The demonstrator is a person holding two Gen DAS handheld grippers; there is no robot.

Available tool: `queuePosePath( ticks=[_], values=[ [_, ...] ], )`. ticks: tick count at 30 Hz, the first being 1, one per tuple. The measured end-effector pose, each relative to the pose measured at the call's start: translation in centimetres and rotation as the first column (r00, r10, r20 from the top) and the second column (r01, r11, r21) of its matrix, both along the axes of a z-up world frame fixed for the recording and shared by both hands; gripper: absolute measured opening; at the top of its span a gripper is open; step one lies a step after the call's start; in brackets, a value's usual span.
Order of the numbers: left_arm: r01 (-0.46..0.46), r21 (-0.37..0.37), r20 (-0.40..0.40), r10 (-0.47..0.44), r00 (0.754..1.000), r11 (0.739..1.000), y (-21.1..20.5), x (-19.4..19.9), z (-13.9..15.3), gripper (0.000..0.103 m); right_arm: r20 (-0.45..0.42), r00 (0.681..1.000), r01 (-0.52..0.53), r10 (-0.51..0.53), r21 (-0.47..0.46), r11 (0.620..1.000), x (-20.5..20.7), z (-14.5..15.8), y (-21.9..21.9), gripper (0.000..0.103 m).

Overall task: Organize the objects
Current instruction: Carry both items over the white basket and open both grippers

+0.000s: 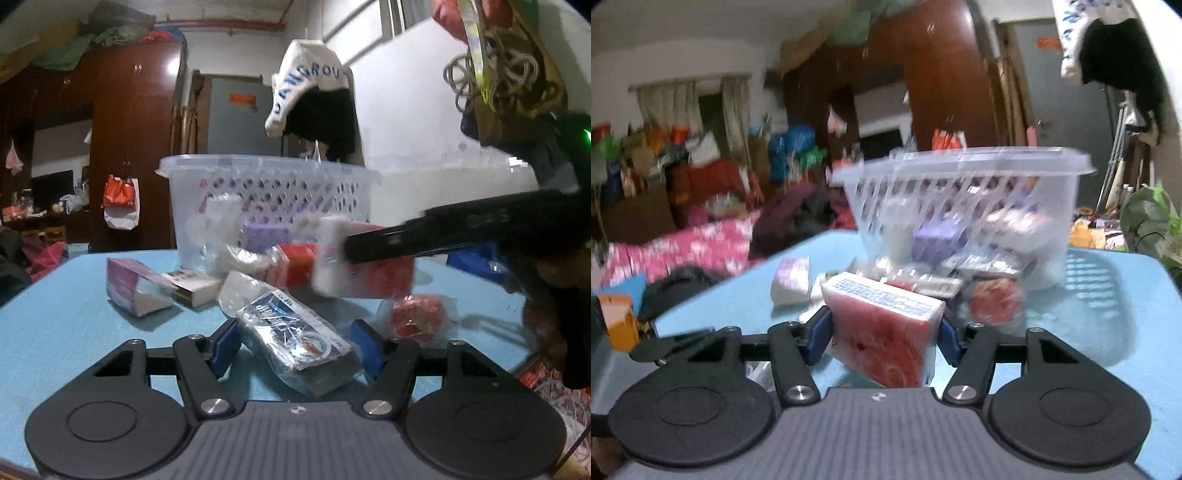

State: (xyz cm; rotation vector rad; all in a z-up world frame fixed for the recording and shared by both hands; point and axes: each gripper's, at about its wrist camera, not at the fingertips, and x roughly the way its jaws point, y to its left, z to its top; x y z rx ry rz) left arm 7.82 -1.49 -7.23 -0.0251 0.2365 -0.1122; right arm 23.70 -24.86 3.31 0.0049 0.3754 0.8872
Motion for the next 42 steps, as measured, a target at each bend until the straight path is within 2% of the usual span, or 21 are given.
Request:
queuePosePath(
  ticks=[5,7,9,11,14,16,18,20,24,28,29,30,31,32,33,35,39,40,42],
  values=[
    [0.012,-0.045,0.055,-0.010,0.998,0.999,1.1,-0.7,1.5,0.068,0.019,0.997,0.074,-0.076,0.091,0.993,0.1,0.8,-2.6,0.062],
    [0.020,-0.070,0.079,-0.014,0.997,0.997,1.9,-0.4,3.0,0.068,0.030,0.994,0.097,-0.101,0.121,0.988,0.5,1.5,-3.2,0.062],
    [0.016,-0.064,0.110,-0.009,0.994,0.998,2.7,0.6,5.4,0.068,0.065,0.989,0.121,-0.132,0.145,0.982,0.9,3.1,-3.4,0.062],
    [0.017,-0.061,0.150,-0.008,0.989,0.998,3.7,2.9,9.2,0.068,0.126,0.979,0.139,-0.159,0.151,0.979,1.5,5.4,-2.7,0.062],
    [0.014,-0.097,0.155,0.001,0.988,0.995,5.2,7.9,15.0,0.068,0.243,0.950,0.165,-0.195,0.137,0.977,3.6,9.6,-0.8,0.062],
    [-0.004,-0.111,0.114,0.017,0.993,0.994,5.8,12.2,18.0,0.068,0.273,0.938,0.188,-0.212,0.112,0.976,5.8,11.8,0.8,0.062],
    [-0.030,-0.125,0.053,0.037,0.998,0.992,6.1,15.7,19.3,0.068,0.270,0.937,0.207,-0.221,0.077,0.975,8.1,13.1,2.0,0.062],
    [-0.041,-0.147,0.012,0.043,0.999,0.988,6.2,17.5,19.2,0.068,0.262,0.940,0.213,-0.218,0.048,0.976,9.5,13.2,3.0,0.062],
    [-0.046,-0.111,-0.009,0.045,0.999,0.993,4.9,18.9,18.1,0.068,0.244,0.947,0.210,-0.207,0.012,0.978,10.5,12.4,4.0,0.062],
    [-0.055,-0.151,-0.037,0.050,0.998,0.987,5.6,19.7,17.3,0.069,0.228,0.949,0.223,-0.218,0.006,0.975,10.4,11.5,3.3,0.062],
    [-0.052,-0.157,-0.030,0.048,0.998,0.986,5.8,19.9,17.1,0.069,0.234,0.946,0.230,-0.226,0.008,0.973,10.4,11.3,3.3,0.066],
    [-0.060,-0.156,-0.024,0.057,0.998,0.986,6.0,20.0,16.8,0.080,0.246,0.940,0.239,-0.236,0.016,0.971,10.2,11.2,3.2,0.070],
    [-0.071,-0.147,-0.035,0.066,0.997,0.987,6.2,20.2,16.7,0.102,0.254,0.935,0.252,-0.249,0.023,0.967,10.0,11.1,3.1,0.092],
    [-0.083,-0.125,-0.062,0.076,0.995,0.989,6.2,20.1,16.4,0.103,0.252,0.931,0.266,-0.263,0.021,0.964,9.9,11.1,3.1,0.102],
    [-0.090,-0.092,-0.082,0.083,0.993,0.992,6.1,20.1,16.2,0.103,0.253,0.930,0.273,-0.268,0.018,0.962,9.6,11.0,3.0,0.103],
    [-0.092,-0.043,-0.065,0.089,0.994,0.995,5.9,18.8,16.0,0.103,0.248,0.926,0.288,-0.283,0.017,0.958,8.4,10.9,2.6,0.103],
    [-0.044,-0.059,-0.007,0.044,0.999,0.997,7.2,13.3,14.8,0.103,0.190,0.942,0.265,-0.276,0.080,0.961,4.7,8.9,0.4,0.103],
    [-0.047,-0.042,-0.007,0.047,0.999,0.998,7.7,11.9,14.1,0.103,0.162,0.948,0.264,-0.275,0.085,0.961,3.6,7.9,-0.3,0.103],
    [-0.085,-0.053,-0.069,0.081,0.994,0.995,9.2,10.1,12.3,0.103,0.105,0.957,0.261,-0.270,0.090,0.961,1.0,5.2,-1.5,0.103]
  ],
)
